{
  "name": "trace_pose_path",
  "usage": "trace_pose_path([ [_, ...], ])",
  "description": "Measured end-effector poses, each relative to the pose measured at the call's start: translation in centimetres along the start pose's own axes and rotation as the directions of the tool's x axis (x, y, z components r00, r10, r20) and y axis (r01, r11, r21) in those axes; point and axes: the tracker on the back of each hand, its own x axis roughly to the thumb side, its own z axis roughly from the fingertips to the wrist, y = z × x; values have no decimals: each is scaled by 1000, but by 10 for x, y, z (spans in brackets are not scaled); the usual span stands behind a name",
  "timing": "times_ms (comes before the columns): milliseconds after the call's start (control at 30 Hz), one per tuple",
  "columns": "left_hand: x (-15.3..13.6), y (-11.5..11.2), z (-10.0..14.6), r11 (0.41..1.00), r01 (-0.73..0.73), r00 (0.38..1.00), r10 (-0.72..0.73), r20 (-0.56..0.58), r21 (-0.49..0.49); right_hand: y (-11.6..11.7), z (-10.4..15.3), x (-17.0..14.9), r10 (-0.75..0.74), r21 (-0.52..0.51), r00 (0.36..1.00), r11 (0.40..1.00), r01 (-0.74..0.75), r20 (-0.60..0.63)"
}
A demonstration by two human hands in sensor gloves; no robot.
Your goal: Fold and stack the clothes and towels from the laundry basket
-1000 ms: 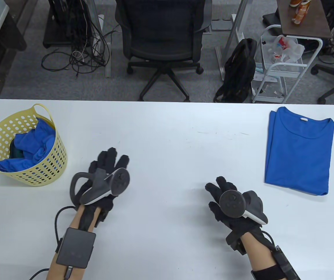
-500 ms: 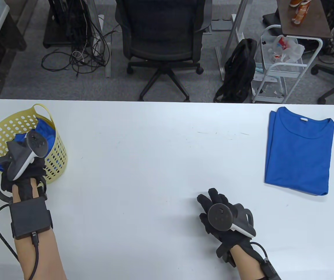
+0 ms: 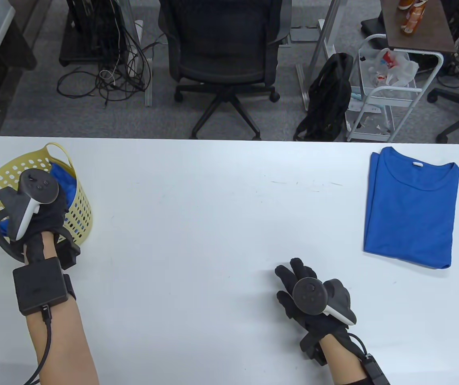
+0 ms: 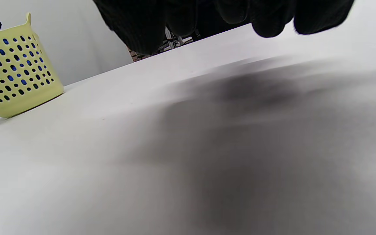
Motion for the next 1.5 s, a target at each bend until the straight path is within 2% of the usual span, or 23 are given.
trace_pose_path([
  [167, 17, 27, 20, 999, -22, 999, 23, 41, -37, 0, 3, 0, 1, -18, 1000, 1000, -1, 15],
  [333, 34, 49, 42, 985, -170, 972, 169, 165, -8, -2, 7, -2, -6, -36, 1000, 999, 7, 16],
  [467, 45, 55, 52, 991, -133, 972, 133, 193, -10, -3, 8, -5, -18, -45, 1000, 999, 18, 17],
  [567, 37, 48, 42, 995, 23, 999, -26, 34, 101, -3, 9, -6, -26, -52, 999, 998, 27, 22],
  [600, 31, 42, 34, 989, 105, 994, -104, -12, 102, -3, 9, -6, -27, -54, 999, 998, 28, 26],
  [700, 18, 23, 15, 987, 163, 985, -163, -49, -6, -3, 8, -6, -26, -53, 999, 998, 28, 33],
  [833, 1, -5, -13, 979, 145, 983, -159, -94, -143, -3, 4, -8, -24, -50, 999, 998, 25, 31],
  [933, 0, -17, -25, 973, 97, 992, -112, -65, -209, -2, 2, -11, -31, -53, 999, 998, 32, 22],
  [1100, 8, -23, -30, 965, 216, 973, -225, -45, -151, -1, 0, -14, -36, -48, 999, 998, 36, 12],
  [1200, 13, -15, -24, 974, 199, 979, -204, -28, -109, 0, 1, -14, -37, -52, 999, 998, 37, 14],
  [1267, 18, -5, -17, 977, 211, 976, -212, -44, -30, 0, 1, -14, -38, -51, 999, 998, 38, 17],
  [1333, 30, 17, -3, 963, 222, 975, -220, -32, 155, 0, 1, -13, -38, -51, 999, 998, 39, 22],
  [1367, 36, 26, 3, 957, 195, 980, -199, -3, 217, 0, 1, -13, -38, -51, 999, 998, 39, 25],
  [1400, 47, 45, 16, 948, 14, 990, -59, 131, 319, 1, 0, -13, -38, -52, 999, 998, 40, 28],
  [1433, 57, 58, 28, 922, -191, 957, 98, 273, 337, 1, 0, -12, -38, -53, 999, 998, 40, 30],
  [1467, 74, 77, 48, 843, -447, 842, 283, 460, 300, 1, 0, -13, -40, -52, 999, 998, 41, 31],
  [1500, 91, 98, 66, 765, -580, 741, 355, 569, 278, 2, 0, -13, -43, -50, 999, 998, 44, 29],
])
